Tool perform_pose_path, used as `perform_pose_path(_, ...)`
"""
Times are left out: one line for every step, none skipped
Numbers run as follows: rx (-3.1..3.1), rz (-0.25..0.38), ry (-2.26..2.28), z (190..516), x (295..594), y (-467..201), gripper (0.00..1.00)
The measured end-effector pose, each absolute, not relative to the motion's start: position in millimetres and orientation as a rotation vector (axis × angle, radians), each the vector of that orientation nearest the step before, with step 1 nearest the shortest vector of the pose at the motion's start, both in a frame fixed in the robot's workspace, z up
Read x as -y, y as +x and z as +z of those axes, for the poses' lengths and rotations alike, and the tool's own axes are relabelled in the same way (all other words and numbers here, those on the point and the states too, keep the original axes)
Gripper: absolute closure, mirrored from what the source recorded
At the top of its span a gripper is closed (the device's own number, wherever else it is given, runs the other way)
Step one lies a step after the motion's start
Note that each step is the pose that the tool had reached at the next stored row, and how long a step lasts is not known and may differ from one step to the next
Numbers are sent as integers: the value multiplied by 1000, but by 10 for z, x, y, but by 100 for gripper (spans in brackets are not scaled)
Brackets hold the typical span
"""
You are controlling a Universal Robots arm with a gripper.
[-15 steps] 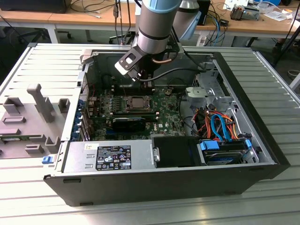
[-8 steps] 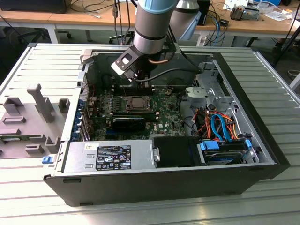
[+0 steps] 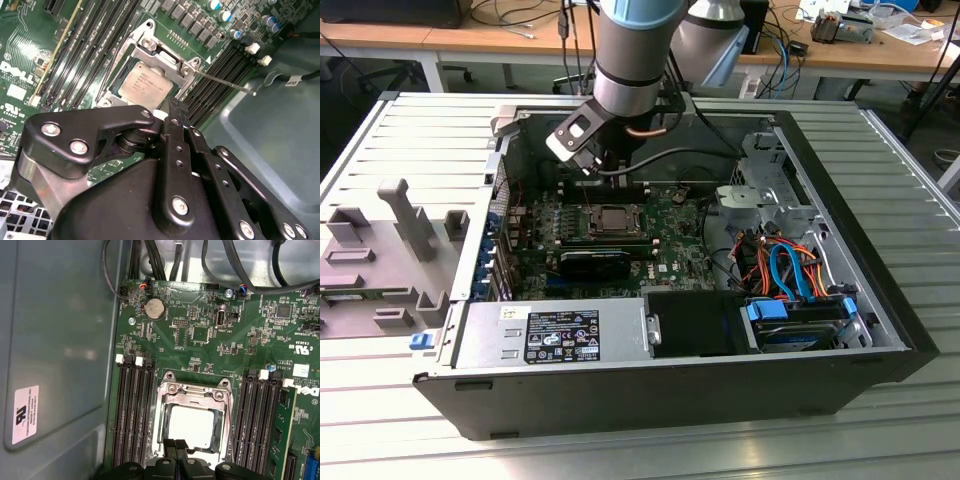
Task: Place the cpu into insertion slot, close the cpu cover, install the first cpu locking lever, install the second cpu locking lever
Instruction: 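Close the cpu cover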
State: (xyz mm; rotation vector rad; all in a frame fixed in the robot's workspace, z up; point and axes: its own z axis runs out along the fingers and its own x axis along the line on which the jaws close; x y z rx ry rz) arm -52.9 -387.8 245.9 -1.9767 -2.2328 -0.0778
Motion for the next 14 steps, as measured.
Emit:
perform_pose_path(2233, -78, -1977, 2458, 3879, -541, 89)
perform_pose_path(2233, -78, -1977, 2457, 3879, -550, 89)
perform_pose_path(2233, -78, -1977, 2456, 3880, -561, 89)
perform_pose_path(2233, -78, -1976, 2455, 3881, -571, 89)
perform_pose_path(2233, -79, -1976, 2453, 3881, -584, 89)
perform_pose_path(2232, -79, -1976, 2452, 3882, -594, 89)
perform_pose_path(2232, -79, -1976, 2451, 3882, -601, 89)
perform_pose_path(2232, -79, -1976, 2450, 3883, -609, 89)
perform_pose_path(2232, -79, -1976, 2450, 3883, -617, 89)
perform_pose_path(2232, -79, -1976, 2449, 3883, -625, 89)
perform_pose_path(2232, -80, -1976, 2448, 3884, -635, 89)
perform_pose_path(2232, -80, -1976, 2447, 3884, -646, 89)
perform_pose_path(2232, -80, -1976, 2446, 3885, -654, 89)
perform_pose_path(2232, -80, -1976, 2445, 3885, -663, 89)
